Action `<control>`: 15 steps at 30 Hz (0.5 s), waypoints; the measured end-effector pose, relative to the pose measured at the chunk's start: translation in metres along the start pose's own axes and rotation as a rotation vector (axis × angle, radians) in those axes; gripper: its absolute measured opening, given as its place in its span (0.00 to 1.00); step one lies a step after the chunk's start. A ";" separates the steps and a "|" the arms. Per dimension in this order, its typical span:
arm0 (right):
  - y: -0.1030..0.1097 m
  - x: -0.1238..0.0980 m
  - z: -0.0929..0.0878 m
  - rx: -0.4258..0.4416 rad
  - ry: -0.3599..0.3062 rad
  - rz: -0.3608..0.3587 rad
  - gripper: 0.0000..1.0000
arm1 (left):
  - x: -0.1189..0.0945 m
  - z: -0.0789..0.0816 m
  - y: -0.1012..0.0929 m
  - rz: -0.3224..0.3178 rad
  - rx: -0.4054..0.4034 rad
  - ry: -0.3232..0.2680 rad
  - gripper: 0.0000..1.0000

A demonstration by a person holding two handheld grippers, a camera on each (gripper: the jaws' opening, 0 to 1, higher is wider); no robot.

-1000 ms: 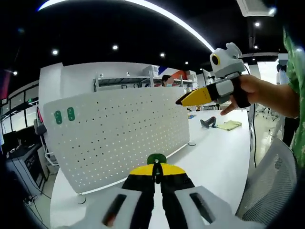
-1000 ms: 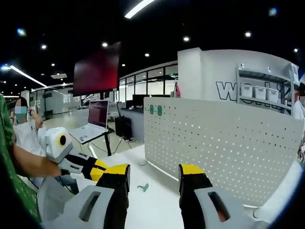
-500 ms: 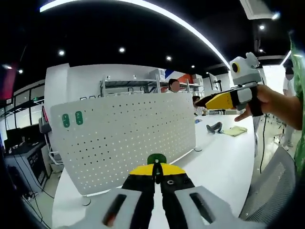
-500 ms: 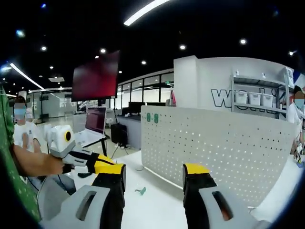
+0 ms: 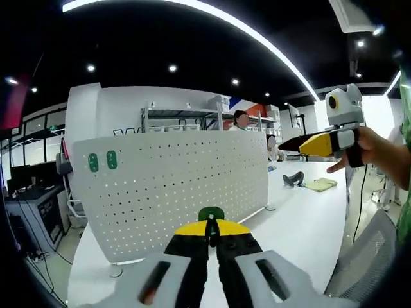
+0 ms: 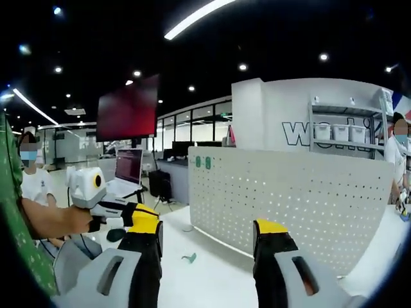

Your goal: Insert the hook assembly into the mounting plate slot until the hook locks in place.

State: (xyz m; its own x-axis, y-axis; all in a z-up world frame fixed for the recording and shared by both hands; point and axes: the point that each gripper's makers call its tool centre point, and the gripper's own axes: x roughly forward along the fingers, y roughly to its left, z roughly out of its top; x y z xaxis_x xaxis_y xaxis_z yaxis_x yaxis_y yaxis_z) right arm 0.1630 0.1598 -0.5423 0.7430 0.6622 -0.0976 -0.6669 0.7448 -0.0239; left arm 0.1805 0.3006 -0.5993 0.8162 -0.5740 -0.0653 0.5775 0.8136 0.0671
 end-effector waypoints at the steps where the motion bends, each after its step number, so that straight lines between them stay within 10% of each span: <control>1: 0.000 0.000 -0.001 0.001 0.002 0.008 0.59 | 0.000 0.001 0.001 0.002 -0.002 -0.001 0.03; 15: -0.011 -0.003 -0.005 -0.004 0.017 0.093 0.64 | 0.014 0.018 0.022 0.038 -0.002 -0.019 0.03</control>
State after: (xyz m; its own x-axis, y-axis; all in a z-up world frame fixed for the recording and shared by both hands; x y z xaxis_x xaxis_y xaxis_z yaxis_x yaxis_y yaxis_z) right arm 0.1677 0.1493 -0.5469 0.6767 0.7269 -0.1167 -0.7332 0.6797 -0.0182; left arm 0.2047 0.3090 -0.5806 0.8376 -0.5446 -0.0437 0.5463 0.8349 0.0670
